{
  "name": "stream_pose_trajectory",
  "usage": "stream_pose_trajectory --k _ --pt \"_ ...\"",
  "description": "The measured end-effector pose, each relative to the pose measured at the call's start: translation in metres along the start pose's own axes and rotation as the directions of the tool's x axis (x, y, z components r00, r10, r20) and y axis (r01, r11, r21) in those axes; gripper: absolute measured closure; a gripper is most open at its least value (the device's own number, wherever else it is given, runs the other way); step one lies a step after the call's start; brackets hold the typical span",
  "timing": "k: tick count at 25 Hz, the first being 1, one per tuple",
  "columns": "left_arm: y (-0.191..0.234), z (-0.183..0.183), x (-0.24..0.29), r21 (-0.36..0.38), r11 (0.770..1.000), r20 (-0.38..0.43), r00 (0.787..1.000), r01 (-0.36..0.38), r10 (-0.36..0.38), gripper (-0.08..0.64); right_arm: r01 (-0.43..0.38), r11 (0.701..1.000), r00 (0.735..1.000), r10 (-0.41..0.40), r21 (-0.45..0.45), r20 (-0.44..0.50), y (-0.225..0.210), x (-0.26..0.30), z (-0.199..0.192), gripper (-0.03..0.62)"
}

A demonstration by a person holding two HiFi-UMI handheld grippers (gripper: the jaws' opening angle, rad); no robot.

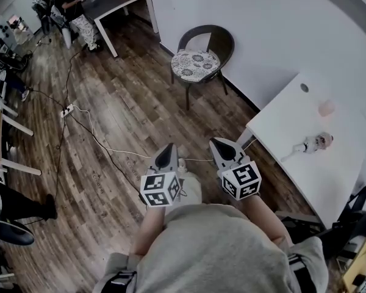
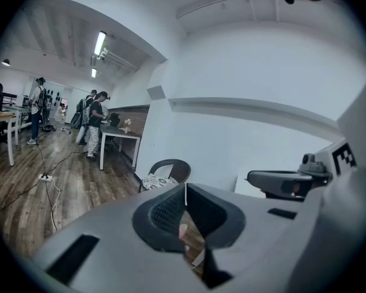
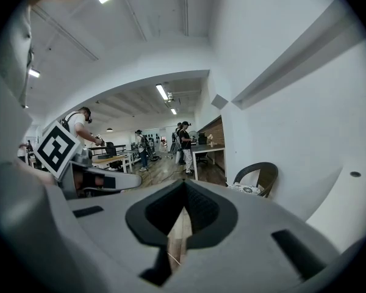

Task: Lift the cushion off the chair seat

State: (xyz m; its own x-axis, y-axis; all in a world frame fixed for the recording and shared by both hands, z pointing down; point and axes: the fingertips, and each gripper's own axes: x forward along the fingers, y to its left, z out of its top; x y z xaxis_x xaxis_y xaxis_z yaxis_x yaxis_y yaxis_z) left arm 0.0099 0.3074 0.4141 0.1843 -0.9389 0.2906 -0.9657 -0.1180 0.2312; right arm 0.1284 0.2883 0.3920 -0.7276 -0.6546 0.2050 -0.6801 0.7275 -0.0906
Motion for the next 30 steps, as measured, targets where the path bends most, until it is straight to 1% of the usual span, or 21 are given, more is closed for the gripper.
stream_pose_trajectory --k 7,16,21,30 --pt "0.036 0.022 0.059 0.004 1.000 -0.010 1.000 0.021 -0.021 0.549 0.027 1.000 1.000 -0.027 0.004 -0.006 -0.030 0.059 0.010 0.589" --pt "0.082 0.069 0.137 0.007 0.999 -0.016 0.999 0.037 -0.037 0.549 0.044 0.999 0.999 -0.044 -0.002 -0.008 -0.072 0.148 0.045 0.589" --pt "0.111 0.092 0.172 0.013 0.999 -0.021 0.999 0.046 -0.046 0.549 0.054 0.999 0.998 -0.054 -0.005 -0.020 -0.086 0.194 0.056 0.589" --pt "0.160 0.117 0.230 0.019 0.997 -0.049 0.996 0.070 -0.069 0.549 0.087 0.996 0.996 -0.087 0.006 -0.031 -0.109 0.266 0.070 0.589"
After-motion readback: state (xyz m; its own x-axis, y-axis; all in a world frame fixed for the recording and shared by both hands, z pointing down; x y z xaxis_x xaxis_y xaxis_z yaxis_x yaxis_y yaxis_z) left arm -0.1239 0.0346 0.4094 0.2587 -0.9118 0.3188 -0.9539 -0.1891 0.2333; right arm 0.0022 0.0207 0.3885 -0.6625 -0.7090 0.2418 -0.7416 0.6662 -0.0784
